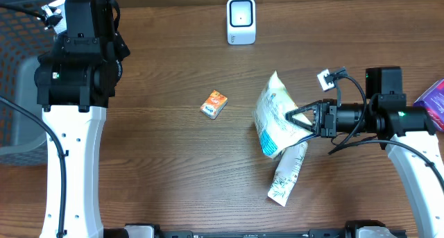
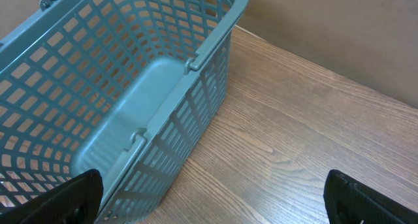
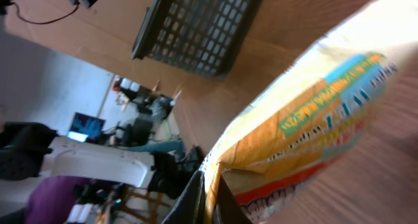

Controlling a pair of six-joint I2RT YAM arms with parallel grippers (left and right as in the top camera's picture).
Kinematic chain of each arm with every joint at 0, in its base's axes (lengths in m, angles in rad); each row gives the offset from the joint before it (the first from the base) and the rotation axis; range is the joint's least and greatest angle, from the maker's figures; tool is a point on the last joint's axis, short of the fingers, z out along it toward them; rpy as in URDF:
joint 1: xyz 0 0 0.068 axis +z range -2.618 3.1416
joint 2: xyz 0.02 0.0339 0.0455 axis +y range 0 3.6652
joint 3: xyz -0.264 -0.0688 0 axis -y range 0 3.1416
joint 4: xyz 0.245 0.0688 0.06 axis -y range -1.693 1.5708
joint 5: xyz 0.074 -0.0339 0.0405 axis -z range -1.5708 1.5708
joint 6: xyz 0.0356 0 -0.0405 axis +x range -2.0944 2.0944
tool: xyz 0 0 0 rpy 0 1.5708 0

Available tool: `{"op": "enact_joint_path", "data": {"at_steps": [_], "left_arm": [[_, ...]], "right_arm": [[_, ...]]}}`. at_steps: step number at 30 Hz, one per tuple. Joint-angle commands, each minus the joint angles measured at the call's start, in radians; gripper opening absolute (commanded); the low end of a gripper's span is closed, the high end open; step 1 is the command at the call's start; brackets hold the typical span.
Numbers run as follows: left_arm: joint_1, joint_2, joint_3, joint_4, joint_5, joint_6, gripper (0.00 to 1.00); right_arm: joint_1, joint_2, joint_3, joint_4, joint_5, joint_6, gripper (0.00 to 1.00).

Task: Scan the item barcode

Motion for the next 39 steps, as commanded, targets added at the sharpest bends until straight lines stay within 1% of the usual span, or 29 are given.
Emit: {"op": "enact_joint_path", "data": {"at_steps": [1, 5, 13, 18, 24, 26, 28, 29, 31, 32, 35, 36, 38, 39], "left_arm": [[0.005, 0.004, 0.01, 0.0, -0.013, -0.006, 1.0], [0.004, 0.004, 0.01, 0.0, -0.013, -0.006, 1.0], [0.005, 0.004, 0.01, 0.0, -0.013, -0.006, 1.0], [0.005, 0.004, 0.01, 0.0, -0.013, -0.006, 1.0], [0.004, 0.004, 0.01, 0.0, -0.013, -0.006, 1.0], [0.005, 0.004, 0.01, 0.0, -0.013, -0.006, 1.0], [0.005, 0.004, 0.01, 0.0, -0.013, -0.006, 1.0], [0.004, 0.004, 0.01, 0.0, -0.013, -0.006, 1.0], [0.005, 0.004, 0.01, 0.0, -0.013, -0.006, 1.0], [0.004, 0.004, 0.01, 0.0, -0.013, -0.006, 1.0], [0.004, 0.004, 0.01, 0.0, -0.013, -0.006, 1.0], [0.004, 0.004, 0.01, 0.0, -0.013, -0.006, 1.0], [0.004, 0.004, 0.01, 0.0, -0.013, -0.006, 1.0], [0.004, 0.004, 0.01, 0.0, -0.013, -0.006, 1.0]], "right_arm": [[0.034, -0.004, 0.019, -0.006, -0.078, -0.065, 0.04], [0.08, 0.02, 0.017, 0.001, 0.027, -0.066, 0.04], [0.265, 0.224, 0.013, 0.12, 0.038, -0.047, 0.04], [0.275, 0.349, 0.013, 0.126, 0.065, -0.058, 0.04], [0.262, 0.486, 0.013, 0.169, 0.284, -0.057, 0.04], [0.264, 0.523, 0.013, 0.185, 0.345, -0.057, 0.08], [0.266, 0.545, 0.013, 0.193, 0.38, -0.058, 0.15], [0.266, 0.553, 0.013, 0.199, 0.39, -0.058, 0.27], [0.266, 0.562, 0.013, 0.216, 0.4, -0.058, 0.45], [0.266, 0.563, 0.013, 0.23, 0.4, -0.058, 0.61], [0.265, 0.563, 0.013, 0.254, 0.402, -0.097, 0.86], [0.263, 0.563, 0.013, 0.261, 0.404, -0.116, 0.91], [0.262, 0.563, 0.013, 0.272, 0.404, -0.148, 0.98], [0.262, 0.563, 0.013, 0.278, 0.404, -0.161, 1.0]]}}
